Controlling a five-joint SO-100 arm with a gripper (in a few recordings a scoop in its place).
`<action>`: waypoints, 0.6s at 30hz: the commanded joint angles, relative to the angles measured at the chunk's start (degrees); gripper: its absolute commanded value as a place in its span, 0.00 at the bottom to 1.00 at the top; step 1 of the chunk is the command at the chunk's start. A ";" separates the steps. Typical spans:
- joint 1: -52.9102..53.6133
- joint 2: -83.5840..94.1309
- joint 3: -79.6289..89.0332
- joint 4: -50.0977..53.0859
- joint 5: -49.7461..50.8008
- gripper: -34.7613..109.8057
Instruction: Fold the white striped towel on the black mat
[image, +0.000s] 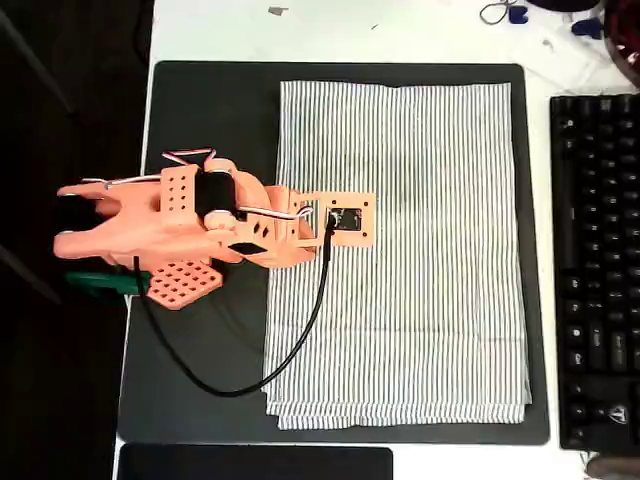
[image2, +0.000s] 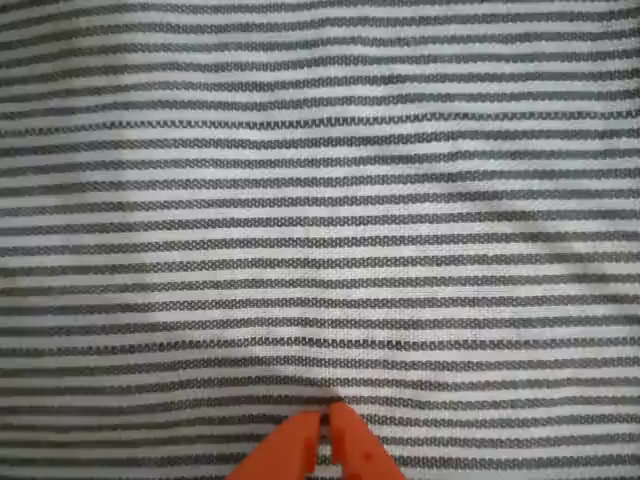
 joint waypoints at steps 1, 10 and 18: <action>0.26 0.44 0.88 0.00 0.44 0.24; -0.62 -9.32 -4.83 -4.39 -2.72 0.24; -4.39 -19.78 -13.80 -5.27 -2.72 0.24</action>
